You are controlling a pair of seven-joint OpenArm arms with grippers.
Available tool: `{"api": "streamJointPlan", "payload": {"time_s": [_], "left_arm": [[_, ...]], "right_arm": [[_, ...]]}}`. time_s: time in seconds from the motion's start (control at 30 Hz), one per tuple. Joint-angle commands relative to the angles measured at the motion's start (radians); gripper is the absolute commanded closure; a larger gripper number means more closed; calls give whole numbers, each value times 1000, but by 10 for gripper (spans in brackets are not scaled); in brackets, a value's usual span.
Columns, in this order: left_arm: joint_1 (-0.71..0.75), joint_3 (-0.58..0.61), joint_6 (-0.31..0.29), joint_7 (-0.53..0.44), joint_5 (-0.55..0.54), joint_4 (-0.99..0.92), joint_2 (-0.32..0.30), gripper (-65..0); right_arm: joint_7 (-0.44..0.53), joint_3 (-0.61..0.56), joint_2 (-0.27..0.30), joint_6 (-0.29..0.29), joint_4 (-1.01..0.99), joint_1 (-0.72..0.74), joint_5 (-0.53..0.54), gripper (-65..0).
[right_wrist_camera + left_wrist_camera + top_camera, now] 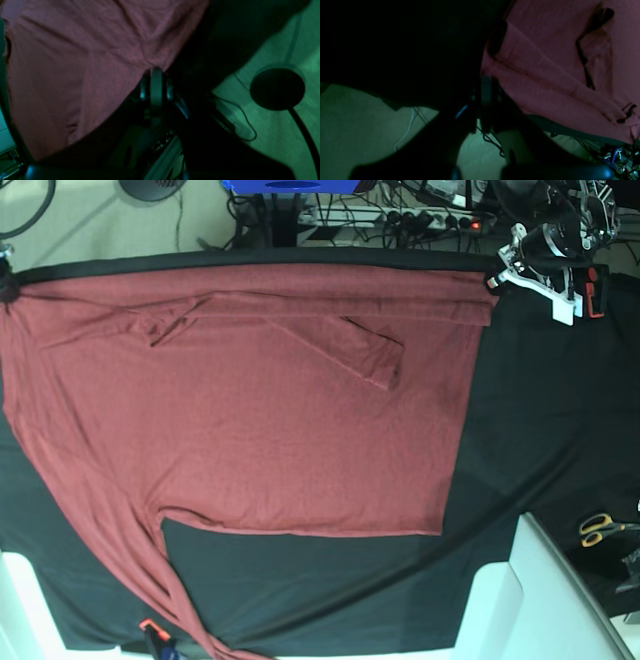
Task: Fold the T-shirt properly
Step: 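Hold the shirt edge still with both grippers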
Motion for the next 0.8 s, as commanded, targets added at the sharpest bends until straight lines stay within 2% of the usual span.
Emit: {"api": "streamJointPlan", "payload": {"time_s": [0.0, 0.57, 0.63, 0.7, 0.73, 0.77], "left_arm": [[14, -11, -2, -8, 0, 14, -15, 0], [15, -11, -2, -9, 0, 9, -13, 0], [15, -11, 0, -9, 0, 9, -13, 0], [15, -11, 0, -9, 0, 9, -13, 0], [15, -11, 0, -9, 0, 9, -13, -31], [15, -11, 0, -9, 0, 9, -13, -105]], "right_arm": [[17, 10, 27, 2, 5, -2, 10, -2], [19, 11, 29, 4, 3, -2, 10, -5], [19, 11, 29, 4, 3, -2, 10, -50], [19, 11, 29, 4, 3, -2, 10, -138], [19, 11, 29, 4, 3, -2, 10, -189], [19, 11, 29, 4, 3, -1, 10, -234]]}}
